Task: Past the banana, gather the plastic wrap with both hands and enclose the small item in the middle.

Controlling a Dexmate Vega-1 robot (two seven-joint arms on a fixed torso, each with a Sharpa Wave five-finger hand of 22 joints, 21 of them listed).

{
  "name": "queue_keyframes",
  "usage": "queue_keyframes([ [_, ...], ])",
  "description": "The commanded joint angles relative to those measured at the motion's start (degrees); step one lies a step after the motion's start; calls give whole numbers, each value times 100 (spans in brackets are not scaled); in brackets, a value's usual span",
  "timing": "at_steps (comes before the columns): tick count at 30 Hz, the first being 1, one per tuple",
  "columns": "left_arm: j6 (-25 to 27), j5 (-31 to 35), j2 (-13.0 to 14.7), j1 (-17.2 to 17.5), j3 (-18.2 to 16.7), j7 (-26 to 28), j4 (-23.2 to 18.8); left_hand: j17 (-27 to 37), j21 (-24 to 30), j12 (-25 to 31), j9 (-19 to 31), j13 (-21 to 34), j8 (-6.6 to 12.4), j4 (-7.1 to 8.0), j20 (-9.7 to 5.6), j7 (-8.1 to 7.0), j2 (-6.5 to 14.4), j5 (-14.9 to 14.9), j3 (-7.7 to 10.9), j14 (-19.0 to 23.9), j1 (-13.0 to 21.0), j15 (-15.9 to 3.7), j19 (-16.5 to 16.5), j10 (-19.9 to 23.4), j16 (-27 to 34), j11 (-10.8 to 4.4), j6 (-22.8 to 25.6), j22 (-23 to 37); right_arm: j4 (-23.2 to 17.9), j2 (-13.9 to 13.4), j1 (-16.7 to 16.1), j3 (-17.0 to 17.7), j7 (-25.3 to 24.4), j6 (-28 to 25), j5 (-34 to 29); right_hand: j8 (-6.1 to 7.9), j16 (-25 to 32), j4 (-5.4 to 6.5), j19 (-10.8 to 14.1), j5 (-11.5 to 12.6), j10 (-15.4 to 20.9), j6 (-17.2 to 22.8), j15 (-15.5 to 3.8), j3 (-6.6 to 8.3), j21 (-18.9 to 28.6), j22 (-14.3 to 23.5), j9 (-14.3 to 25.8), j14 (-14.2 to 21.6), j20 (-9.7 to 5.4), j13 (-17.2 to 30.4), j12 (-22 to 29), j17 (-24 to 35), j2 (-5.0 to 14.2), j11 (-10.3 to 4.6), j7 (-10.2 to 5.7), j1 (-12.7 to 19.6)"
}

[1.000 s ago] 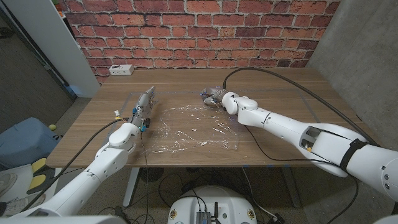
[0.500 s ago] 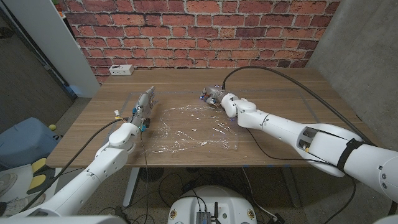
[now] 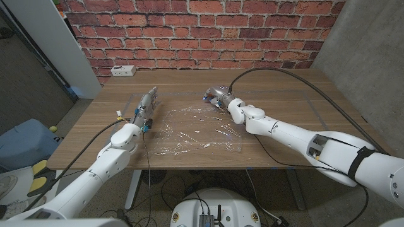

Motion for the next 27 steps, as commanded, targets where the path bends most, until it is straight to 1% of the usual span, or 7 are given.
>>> queue_keyframes([
  [1, 14, 22, -38, -170, 87, -149, 152, 19, -22, 0, 33, 25, -6, -21, 26, -28, 17, 17, -9, -2, -46, -19, -1, -23, -21, -12, -3, 9, -930, -447, -432, 318, -298, 19, -222, -16, -29, 37, -35, 47, 703, 275, -706, 5, 67, 14, 23, 57, -715, 147, 115, 42, 129, 122, 175, 229],
  [2, 5, 22, -47, -200, 99, -181, 187, 18, -26, -2, 33, 25, -9, -22, 25, -30, 18, 18, -9, -12, -48, -28, -5, -29, -25, -16, -8, 9, -1095, -518, -491, 338, -266, -46, -274, -17, -30, 39, -34, 47, 711, 280, -706, 2, 80, 14, 24, 66, -717, 151, 119, 47, 128, 125, 171, 230],
  [6, -25, 35, -71, -269, 130, -243, 261, 18, -34, -1, 33, 25, -11, -25, 25, -34, 19, 18, -10, -11, -52, -28, -4, -28, -24, -10, -11, 10, -1428, -653, -629, 426, -155, -172, -382, -21, -30, 49, -45, 46, 746, 298, -705, -9, 119, 9, 27, 104, -720, 166, 133, 67, 126, 114, 171, 232],
  [9, -38, 35, -90, -316, 151, -290, 308, 18, -36, -1, 33, 25, -11, -25, 28, -37, 19, 18, -10, -12, -53, -29, -3, -27, -24, -16, -11, 10, -1637, -744, -743, 495, -115, -236, -454, -24, -36, 55, -60, 45, 801, 319, -704, -18, 152, 5, 29, 126, -714, 180, 157, 82, 121, 105, 169, 233],
  [18, -68, 55, -117, -400, 200, -374, 376, 17, -44, 0, 34, 25, -12, -29, 24, -36, 19, 19, -11, -4, -58, -30, 3, -27, -21, -10, -10, 10, -2237, -988, -1091, 666, 60, -413, -660, -44, -72, 65, -96, 46, 805, 329, -702, -35, 222, -7, 34, 142, -712, 212, 164, 106, 109, 109, 154, 234],
  [27, -84, 62, -116, -410, 221, -408, 366, 17, -51, 2, 34, 25, -13, -34, 24, -37, 18, 19, -11, -6, -62, -34, 9, -23, -22, -15, -11, 10, -2791, -1195, -1435, 816, 235, -575, -873, -62, -102, 71, -129, 48, 813, 338, -703, -47, 285, -19, 39, 158, -714, 240, 171, 131, 105, 111, 154, 237],
])
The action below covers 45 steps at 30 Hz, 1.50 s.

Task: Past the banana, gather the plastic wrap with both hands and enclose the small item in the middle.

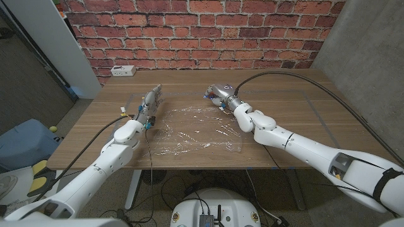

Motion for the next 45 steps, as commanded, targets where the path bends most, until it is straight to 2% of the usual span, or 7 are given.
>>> queue_keyframes([
  [1, -48, 13, -15, -51, 40, -86, 33, 17, -7, 2, 34, 25, -13, -10, 24, -39, -20, 19, 13, -3, -25, -33, 10, -20, -21, -15, -11, 11, -868, -337, -508, 240, 233, -218, -295, -22, -19, 37, -34, 25, 811, 254, -653, -4, 72, -5, 11, 65, -709, 243, 171, 29, 144, 112, 214, 155],
  [25, -122, -19, 47, 57, 52, -231, -65, 15, -27, 1, 34, 25, -16, -23, 21, -42, -21, 20, 12, -1, -34, -27, 21, -22, -21, -20, -18, 12, -1918, -595, -1361, 483, 631, -635, -793, -65, -56, 42, -86, 29, 835, 289, -652, -36, 248, -44, 23, 157, -705, 305, 182, 119, 133, 107, 221, 168],
  [35, -158, -49, 67, 74, 75, -370, -36, 15, -36, 3, 34, 25, -14, -29, 14, -36, -21, 20, 11, -5, -38, -36, 31, -19, -23, -15, -11, 12, -2200, -622, -1680, 493, 811, -864, -968, -80, -85, 37, -111, 31, 832, 301, -652, -43, 307, -58, 28, 156, -699, 316, 173, 146, 123, 106, 209, 179],
  [45, -188, -88, 79, 50, 95, -525, 40, 15, -48, 0, 34, 25, -13, -34, 20, -37, -21, 20, 11, -4, -42, -39, 29, -25, -23, -17, -9, 12, -2323, -556, -1858, 456, 953, -1039, -1116, -99, -122, 35, -160, 33, 785, 312, -652, -50, 369, -77, 32, 153, -696, 314, 136, 175, 115, 89, 209, 189],
])
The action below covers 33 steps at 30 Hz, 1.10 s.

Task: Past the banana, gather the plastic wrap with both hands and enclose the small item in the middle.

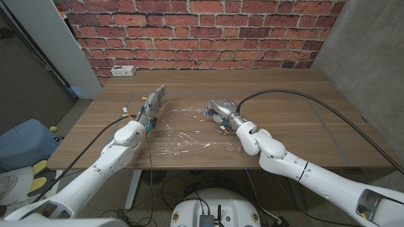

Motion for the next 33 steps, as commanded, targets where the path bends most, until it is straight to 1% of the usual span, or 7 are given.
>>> queue_keyframes([
  [1, -49, -51, 19, -17, 24, -196, 90, 15, -14, 2, 34, 25, -10, -36, 18, -38, -20, 20, 10, -1, -41, -40, 33, -20, -21, -23, -2, 13, -244, 49, -296, -30, 190, -244, -200, -13, -38, 9, -69, 30, 788, 175, -603, 4, 59, 1, 35, -22, -715, 314, 134, 28, 80, 92, 138, 26],
  [7, -80, -71, 35, -7, 9, -241, 110, 15, -20, 1, 34, 25, -10, -40, 19, -39, -19, 21, 10, -6, -43, -37, 36, -22, -23, -16, 2, 13, -283, 130, -284, -134, 579, -460, -310, -171, -263, 4, -261, 27, 593, -64, -606, -24, 182, -42, 38, -255, -631, 294, 0, 25, 4, 73, 70, 25],
  [11, -92, -92, 49, 15, -3, -267, 111, 15, -25, 1, 34, 25, -10, -42, 19, -43, -18, 21, 11, -5, -45, -41, 38, -21, -23, -31, 3, 14, -281, 185, -234, -198, 905, -619, -337, -374, -522, 72, -488, -4, 342, -387, -612, -125, 278, -125, 28, -537, -481, 262, -184, -32, -38, 83, 3, -110],
  [17, -100, -102, 81, 34, -25, -283, 97, 15, -34, 2, 34, 25, -10, -46, 24, -42, -17, 21, 11, 2, -47, -36, 37, -21, -20, -19, 6, 14, -258, 272, -180, -261, 1157, -848, -386, -526, -737, 165, -693, -28, 94, -676, -575, -240, 281, -219, 11, -765, -355, 232, -364, -147, -23, 82, -40, -309],
  [22, -99, -107, 92, 17, -27, -312, 113, 15, -39, 0, 34, 25, -10, -49, 22, -48, -17, 21, 11, 1, -49, -37, 37, -24, -21, -18, 6, 14, -264, 311, -93, -333, 1537, -1068, -391, -663, -998, 333, -766, -56, -84, -1073, -516, -392, 268, -310, -28, -979, -241, 192, -529, -310, -36, 92, -95, -740],
  [27, -93, -107, 96, -19, -20, -351, 148, 15, -43, 3, 34, 25, -11, -51, 25, -53, -17, 21, 11, -2, -50, -44, 40, -18, -22, -16, 6, 14, -297, 321, -61, -366, 1710, -1252, -388, -755, -1272, 566, -860, -42, -418, -1703, -426, -662, 179, -342, -95, -1184, -7, 144, -727, -477, -300, 127, -195, -1447],
  [33, -121, -111, 68, -75, -5, -409, 223, 15, -49, -1, 34, 25, -15, -54, 42, -75, -16, 21, 12, -5, -52, -43, 41, -27, -23, -13, -1, 15, -394, 313, -18, -415, 1940, -1530, -449, -779, -1421, 745, -948, 23, -812, -2355, -345, -934, 61, -346, -135, -1429, 200, 112, -836, -476, -564, 158, -222, -2034],
])
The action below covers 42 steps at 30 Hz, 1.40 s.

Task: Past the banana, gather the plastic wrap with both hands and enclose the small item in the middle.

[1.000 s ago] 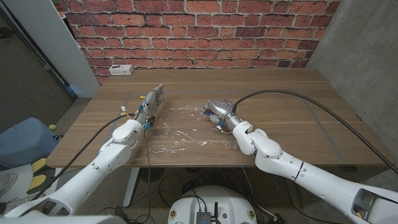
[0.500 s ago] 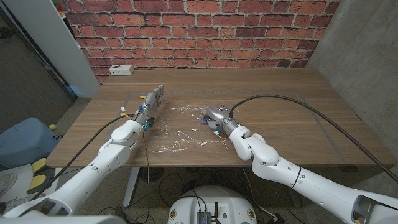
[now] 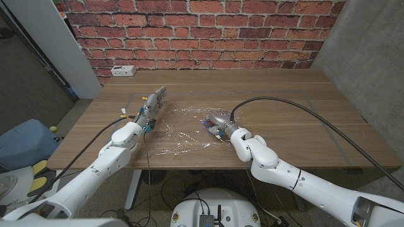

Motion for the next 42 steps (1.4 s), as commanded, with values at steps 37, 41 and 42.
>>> queue_keyframes([
  [37, 23, 50, -260, -584, 171, -260, 682, 14, -37, 2, 32, 24, -11, -38, 26, -114, 6, 21, 13, 6, -43, -35, 28, -20, -21, -13, 2, 17, 8, 748, -653, 977, -2872, -1985, 1244, 305, -514, 376, -221, 198, -696, -817, -272, -328, -640, 21, -47, -939, 459, -105, 125, 40, 243, 221, 211, -1497],
  [41, 62, 119, -264, -639, 209, -216, 686, 14, -41, 3, 32, 24, -12, -39, 29, -115, 6, 21, 13, 5, -45, -34, 28, -19, -21, -15, -1, 17, 149, 805, -496, 860, -2952, -2393, 1297, 319, -510, 363, -250, 154, -627, -731, -267, -370, -668, 21, -47, -1000, 490, -103, 147, 69, 191, 256, 216, -1547],
  [42, 73, 120, -269, -649, 215, -214, 689, 14, -42, 2, 32, 24, -13, -40, 29, -114, 6, 21, 13, 5, -45, -37, 29, -20, -22, -17, -1, 17, 176, 824, -461, 836, -2961, -2498, 1326, 312, -521, 370, -277, 127, -630, -716, -240, -411, -688, 21, -46, -1049, 510, -100, 142, 75, 142, 254, 220, -1604],
])
